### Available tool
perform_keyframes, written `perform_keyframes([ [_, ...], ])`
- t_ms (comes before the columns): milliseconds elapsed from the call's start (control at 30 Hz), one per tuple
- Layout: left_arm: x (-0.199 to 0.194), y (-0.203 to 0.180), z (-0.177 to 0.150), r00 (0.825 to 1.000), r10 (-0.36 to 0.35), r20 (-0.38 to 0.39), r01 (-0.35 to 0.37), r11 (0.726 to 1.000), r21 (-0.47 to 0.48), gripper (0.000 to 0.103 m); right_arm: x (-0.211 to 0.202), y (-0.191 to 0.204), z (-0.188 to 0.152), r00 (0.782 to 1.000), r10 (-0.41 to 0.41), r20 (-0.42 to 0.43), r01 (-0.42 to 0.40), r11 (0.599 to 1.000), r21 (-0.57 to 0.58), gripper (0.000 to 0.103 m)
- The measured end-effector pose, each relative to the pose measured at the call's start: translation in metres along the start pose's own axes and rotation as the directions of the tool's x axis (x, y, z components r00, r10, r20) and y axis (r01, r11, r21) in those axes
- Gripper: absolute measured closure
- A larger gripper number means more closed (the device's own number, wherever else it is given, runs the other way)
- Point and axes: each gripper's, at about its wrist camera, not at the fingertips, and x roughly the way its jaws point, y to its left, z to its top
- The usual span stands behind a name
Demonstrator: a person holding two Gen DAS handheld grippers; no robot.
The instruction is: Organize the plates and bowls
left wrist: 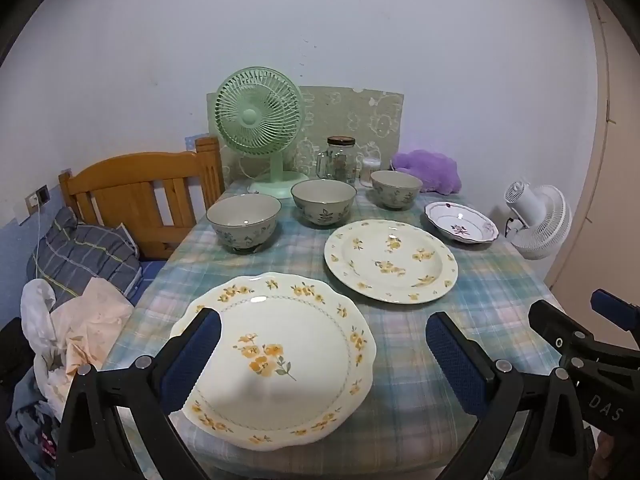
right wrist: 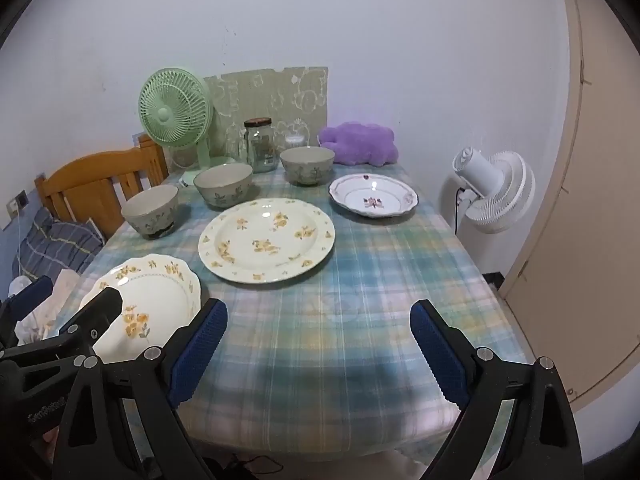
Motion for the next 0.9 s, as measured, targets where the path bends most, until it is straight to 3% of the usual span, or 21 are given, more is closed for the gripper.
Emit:
perform_keyframes([
  [900,-0.002,-0.007,0.0059,1.0,0.01,0.015,-0.01,1.0,0.001,0.001,-0.0015,-0.0038,0.0044,1.0,0.0,0.008,0.0,1.0,0.005,0.009],
])
